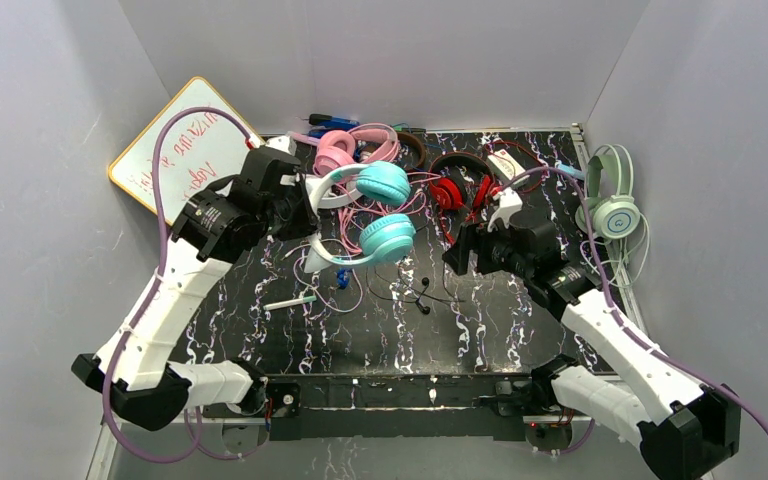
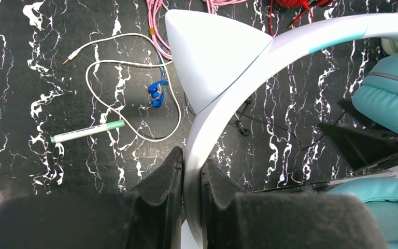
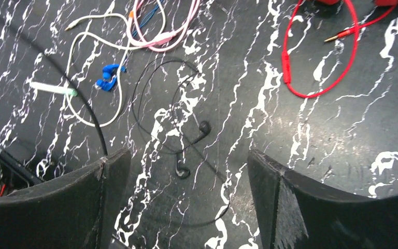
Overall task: Wrap the headphones
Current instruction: Wrap the headphones cable around the headphones.
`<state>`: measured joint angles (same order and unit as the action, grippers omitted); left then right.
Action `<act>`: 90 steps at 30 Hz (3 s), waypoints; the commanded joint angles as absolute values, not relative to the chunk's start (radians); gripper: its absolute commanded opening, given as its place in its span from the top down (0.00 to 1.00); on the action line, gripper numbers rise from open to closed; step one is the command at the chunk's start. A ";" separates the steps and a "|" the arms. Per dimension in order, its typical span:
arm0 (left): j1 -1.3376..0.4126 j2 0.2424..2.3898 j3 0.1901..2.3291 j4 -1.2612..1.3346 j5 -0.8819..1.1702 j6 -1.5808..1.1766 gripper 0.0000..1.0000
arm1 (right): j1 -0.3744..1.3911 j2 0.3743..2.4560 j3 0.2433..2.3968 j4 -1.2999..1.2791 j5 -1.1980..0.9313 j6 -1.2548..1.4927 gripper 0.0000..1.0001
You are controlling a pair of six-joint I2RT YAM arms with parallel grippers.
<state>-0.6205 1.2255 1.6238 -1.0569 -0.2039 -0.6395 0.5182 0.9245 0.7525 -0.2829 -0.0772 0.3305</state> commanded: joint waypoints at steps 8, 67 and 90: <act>-0.594 1.234 1.671 -0.995 -0.113 -0.767 1.00 | 0.518 0.804 0.635 -0.179 -0.165 0.339 0.08; -0.566 1.190 1.457 -0.846 -0.039 -0.647 1.00 | 0.518 1.009 1.143 -0.246 -0.046 0.240 0.99; -0.790 1.312 1.378 -0.783 -0.236 -0.565 1.00 | 0.735 1.258 1.480 -0.499 0.114 0.006 0.99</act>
<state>-0.7471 1.2991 1.3685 -0.8345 -0.1753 -0.5644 0.6678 1.2247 1.4380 -0.4614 -0.1246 0.0597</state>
